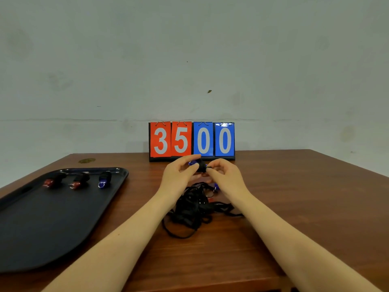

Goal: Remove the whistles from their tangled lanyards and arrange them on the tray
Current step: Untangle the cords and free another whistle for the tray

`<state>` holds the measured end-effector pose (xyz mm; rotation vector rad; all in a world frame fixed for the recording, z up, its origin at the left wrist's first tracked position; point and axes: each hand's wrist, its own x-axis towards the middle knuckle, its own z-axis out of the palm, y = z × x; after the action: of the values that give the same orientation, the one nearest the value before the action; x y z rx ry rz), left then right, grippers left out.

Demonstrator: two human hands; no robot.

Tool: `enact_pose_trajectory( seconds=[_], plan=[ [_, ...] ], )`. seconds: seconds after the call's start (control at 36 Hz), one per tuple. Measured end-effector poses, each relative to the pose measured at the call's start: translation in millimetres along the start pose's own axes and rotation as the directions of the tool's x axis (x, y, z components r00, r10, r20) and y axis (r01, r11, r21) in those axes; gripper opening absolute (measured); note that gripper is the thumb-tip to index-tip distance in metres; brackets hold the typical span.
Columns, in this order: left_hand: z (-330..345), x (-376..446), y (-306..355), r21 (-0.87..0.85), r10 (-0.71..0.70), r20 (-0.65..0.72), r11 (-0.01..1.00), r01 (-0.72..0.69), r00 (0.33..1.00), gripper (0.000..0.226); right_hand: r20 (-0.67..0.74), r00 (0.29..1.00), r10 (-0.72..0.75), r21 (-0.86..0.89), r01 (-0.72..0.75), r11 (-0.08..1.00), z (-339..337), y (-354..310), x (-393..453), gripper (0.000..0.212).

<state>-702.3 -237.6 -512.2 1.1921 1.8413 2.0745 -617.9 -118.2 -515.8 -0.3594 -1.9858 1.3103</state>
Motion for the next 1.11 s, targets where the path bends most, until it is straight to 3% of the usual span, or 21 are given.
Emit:
enact_pose_trajectory(
  seconds=[0.14,0.25,0.36,0.61,0.81,0.94,1.11],
  plan=[
    [1,2,0,-0.081,-0.134,0.015,0.988,0.135,0.991,0.027,0.041,0.999,-0.036,-0.098,0.039,0.994,2,3,0,0.009],
    [2,3,-2,-0.08,-0.158,-0.013,0.984,0.156,0.987,0.012,0.064,0.996,-0.055,-0.136,0.063,0.989,2,1,-1,0.011],
    [0,3,-3,-0.126,-0.223,-0.026,0.968,0.218,0.975,0.013,0.098,0.994,-0.046,-0.129,0.058,0.99,1,-1,-2,0.013],
    [5,1,0,-0.114,-0.305,-0.023,0.947,0.301,0.952,0.025,0.107,0.992,0.062,-0.018,-0.06,0.998,0,-3,0,0.016],
    [6,1,3,-0.264,-0.301,-0.055,0.924,0.277,0.952,0.025,0.042,0.994,0.098,0.06,-0.1,0.993,0,-3,2,0.013],
    [5,2,4,-0.429,-0.326,-0.061,0.862,0.27,0.943,0.022,0.034,0.999,-0.009,-0.107,0.013,0.994,2,-2,0,0.009],
    [0,0,7,-0.594,-0.385,0.001,0.742,0.31,0.923,0.02,0.202,0.97,-0.134,-0.141,0.165,0.976,5,-3,-7,0.003]
  ],
)
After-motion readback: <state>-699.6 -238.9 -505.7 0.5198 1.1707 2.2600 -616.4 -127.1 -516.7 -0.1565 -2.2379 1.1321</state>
